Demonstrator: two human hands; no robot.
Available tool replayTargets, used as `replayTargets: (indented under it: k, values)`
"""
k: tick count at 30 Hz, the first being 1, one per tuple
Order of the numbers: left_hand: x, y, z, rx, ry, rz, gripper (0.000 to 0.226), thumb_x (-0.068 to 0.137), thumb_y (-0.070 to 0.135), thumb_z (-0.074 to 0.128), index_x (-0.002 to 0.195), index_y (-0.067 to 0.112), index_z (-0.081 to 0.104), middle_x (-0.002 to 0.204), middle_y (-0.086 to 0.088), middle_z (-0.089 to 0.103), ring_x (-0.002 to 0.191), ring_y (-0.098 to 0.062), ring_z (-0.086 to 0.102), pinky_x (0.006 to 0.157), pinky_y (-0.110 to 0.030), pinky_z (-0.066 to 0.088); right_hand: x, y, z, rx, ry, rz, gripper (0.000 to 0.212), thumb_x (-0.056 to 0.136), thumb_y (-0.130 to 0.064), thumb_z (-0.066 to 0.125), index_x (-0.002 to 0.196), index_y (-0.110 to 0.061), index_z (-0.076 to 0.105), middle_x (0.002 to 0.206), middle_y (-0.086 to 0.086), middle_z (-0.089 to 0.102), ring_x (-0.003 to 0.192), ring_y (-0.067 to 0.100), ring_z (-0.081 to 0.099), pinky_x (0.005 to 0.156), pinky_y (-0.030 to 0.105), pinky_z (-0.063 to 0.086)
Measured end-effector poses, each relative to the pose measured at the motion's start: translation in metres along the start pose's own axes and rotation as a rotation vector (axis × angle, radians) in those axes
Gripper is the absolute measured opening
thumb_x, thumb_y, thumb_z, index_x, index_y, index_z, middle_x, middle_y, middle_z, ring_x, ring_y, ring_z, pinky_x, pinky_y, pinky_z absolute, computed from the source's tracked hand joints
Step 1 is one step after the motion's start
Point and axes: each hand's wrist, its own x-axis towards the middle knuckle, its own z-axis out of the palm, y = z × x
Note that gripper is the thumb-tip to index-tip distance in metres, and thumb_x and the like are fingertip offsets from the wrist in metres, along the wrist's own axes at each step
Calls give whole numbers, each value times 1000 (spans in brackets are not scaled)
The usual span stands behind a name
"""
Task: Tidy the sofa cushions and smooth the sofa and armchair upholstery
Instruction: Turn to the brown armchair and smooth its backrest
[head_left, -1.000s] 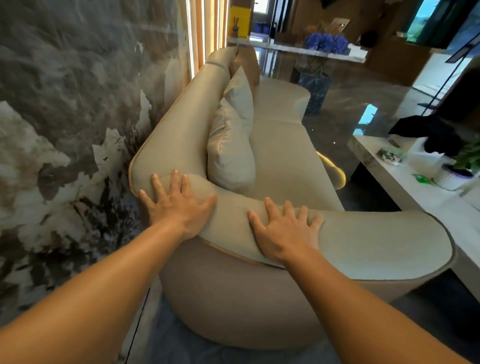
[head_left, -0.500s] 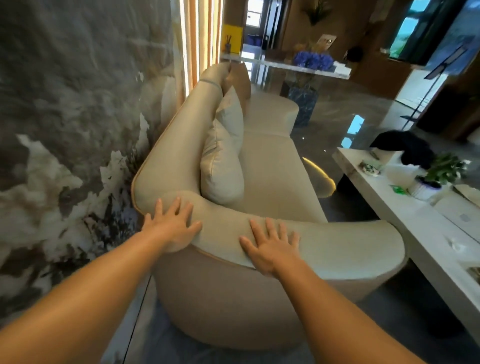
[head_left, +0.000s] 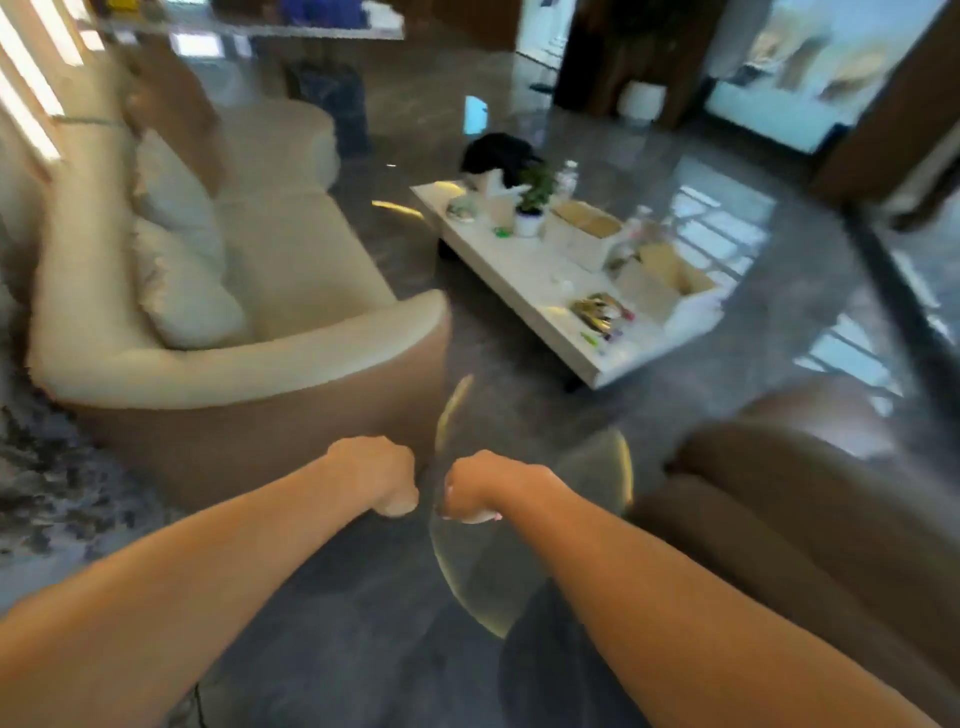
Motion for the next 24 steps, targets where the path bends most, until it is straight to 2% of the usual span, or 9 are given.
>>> replayTargets:
  k: [2, 5, 7, 9, 12, 14, 16, 21, 24]
  values:
    - [-41, 69, -15, 19, 107, 95, 49, 85, 47, 45, 119, 18, 63, 123, -12, 63, 106, -34, 62, 74, -35, 46, -79, 50, 18, 86, 79, 36, 38, 95, -38, 51, 120, -12, 62, 126, 15, 61, 111, 38, 58, 92, 46, 51]
    - [-100, 168, -28, 49, 208, 306, 40, 83, 49, 44, 97, 19, 66, 112, -13, 67, 98, -34, 63, 74, -34, 48, -197, 123, 58, 199, 265, 126, 38, 93, -36, 51, 123, -18, 64, 127, 14, 62, 116, 37, 58, 90, 40, 49]
    - [-131, 228, -27, 43, 214, 426, 32, 83, 50, 43, 90, 25, 62, 106, -8, 66, 95, -31, 61, 80, -39, 50, -265, 169, 94, 244, 386, 246, 42, 92, -40, 53, 129, -22, 58, 130, 13, 57, 120, 38, 52, 92, 44, 45]
    - [-152, 285, -21, 83, 231, 535, 33, 84, 53, 44, 104, 31, 59, 111, -4, 63, 99, -29, 58, 83, -42, 50, -318, 211, 133, 229, 483, 375, 50, 90, -41, 56, 136, -21, 49, 137, 13, 48, 127, 40, 41, 100, 51, 39]
    - [-175, 355, -6, 209, 290, 658, 51, 88, 53, 46, 133, 29, 43, 127, -2, 53, 109, -30, 55, 77, -41, 46, -370, 256, 186, 215, 577, 508, 62, 90, -40, 59, 145, -21, 40, 154, 11, 31, 139, 38, 24, 110, 55, 28]
    - [-181, 389, 1, 250, 390, 721, 59, 87, 54, 49, 138, 28, 34, 134, -3, 45, 116, -32, 50, 72, -41, 41, -388, 276, 209, 232, 646, 560, 66, 90, -43, 58, 149, -25, 34, 162, 9, 18, 145, 37, 12, 115, 60, 19]
    - [-181, 413, 2, 292, 480, 781, 64, 87, 54, 51, 140, 27, 29, 141, -6, 37, 120, -34, 44, 73, -45, 45, -398, 291, 221, 293, 695, 612, 69, 92, -49, 54, 151, -28, 27, 165, 8, 10, 148, 37, 4, 116, 63, 13]
    - [-159, 448, -12, 315, 493, 825, 72, 91, 56, 45, 149, 27, 15, 158, -8, 16, 135, -38, 28, 91, -51, 46, -402, 322, 226, 440, 736, 728, 67, 94, -64, 39, 152, -39, 17, 164, 5, 11, 149, 37, 3, 114, 68, 7]
    - [-138, 465, -24, 294, 487, 859, 75, 90, 62, 41, 151, 26, 13, 160, -6, 14, 141, -34, 19, 100, -53, 41, -394, 337, 220, 533, 741, 810, 66, 92, -72, 23, 151, -45, 11, 164, 4, 14, 150, 36, 3, 113, 69, -1]
